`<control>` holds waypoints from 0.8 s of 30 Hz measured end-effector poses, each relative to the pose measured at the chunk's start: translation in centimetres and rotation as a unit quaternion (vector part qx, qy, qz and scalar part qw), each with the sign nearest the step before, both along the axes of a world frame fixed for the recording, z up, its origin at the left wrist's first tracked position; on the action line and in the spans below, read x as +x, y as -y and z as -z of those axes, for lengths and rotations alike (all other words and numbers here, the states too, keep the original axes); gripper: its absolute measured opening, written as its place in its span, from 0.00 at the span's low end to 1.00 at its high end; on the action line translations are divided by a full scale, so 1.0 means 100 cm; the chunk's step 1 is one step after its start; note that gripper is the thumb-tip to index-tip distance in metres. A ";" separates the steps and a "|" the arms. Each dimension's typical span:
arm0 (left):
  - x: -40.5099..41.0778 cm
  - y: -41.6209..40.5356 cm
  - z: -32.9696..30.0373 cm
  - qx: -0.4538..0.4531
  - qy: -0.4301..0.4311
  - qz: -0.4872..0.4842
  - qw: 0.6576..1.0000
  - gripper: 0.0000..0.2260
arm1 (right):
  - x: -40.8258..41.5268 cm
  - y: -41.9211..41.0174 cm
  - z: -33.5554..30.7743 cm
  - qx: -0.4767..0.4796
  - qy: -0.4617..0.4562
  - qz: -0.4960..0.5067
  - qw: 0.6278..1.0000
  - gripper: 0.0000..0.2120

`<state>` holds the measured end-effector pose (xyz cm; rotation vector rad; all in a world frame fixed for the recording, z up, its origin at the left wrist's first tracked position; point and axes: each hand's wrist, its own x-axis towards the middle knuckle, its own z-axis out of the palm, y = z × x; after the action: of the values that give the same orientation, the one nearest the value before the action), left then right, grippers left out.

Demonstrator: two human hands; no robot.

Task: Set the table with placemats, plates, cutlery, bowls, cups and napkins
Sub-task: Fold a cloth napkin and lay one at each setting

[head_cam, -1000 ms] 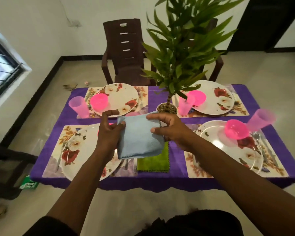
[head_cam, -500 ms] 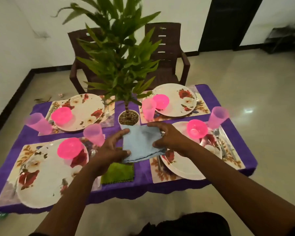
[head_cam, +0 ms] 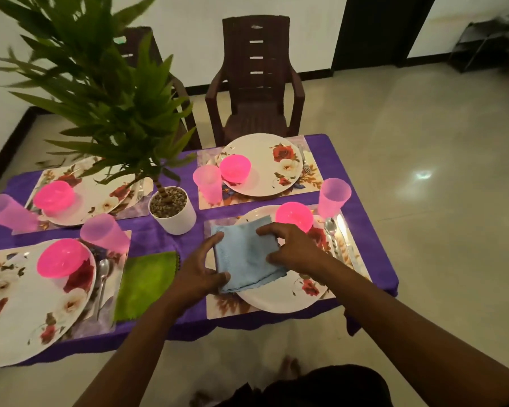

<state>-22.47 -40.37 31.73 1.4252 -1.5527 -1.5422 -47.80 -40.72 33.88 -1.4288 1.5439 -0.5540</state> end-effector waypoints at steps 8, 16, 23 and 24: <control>-0.055 -0.022 0.022 0.038 -0.024 -0.033 0.998 0.35 | -0.054 -0.014 0.022 0.006 -0.014 -0.002 1.000 0.28; -0.094 -0.013 0.038 -0.005 0.041 -0.015 0.999 0.33 | -0.086 -0.015 0.044 -0.024 -0.043 0.031 0.998 0.22; -0.139 0.009 0.040 -0.036 0.057 0.059 0.996 0.30 | -0.123 -0.025 0.051 -0.020 -0.075 0.129 0.989 0.18; -0.148 0.013 0.039 -0.041 0.056 0.070 0.995 0.30 | -0.130 -0.025 0.050 -0.020 -0.085 0.146 0.985 0.18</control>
<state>-37.22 -41.70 27.82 1.4046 -1.7963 -1.4811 -60.82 -38.22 28.90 -1.3140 1.9057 -0.6539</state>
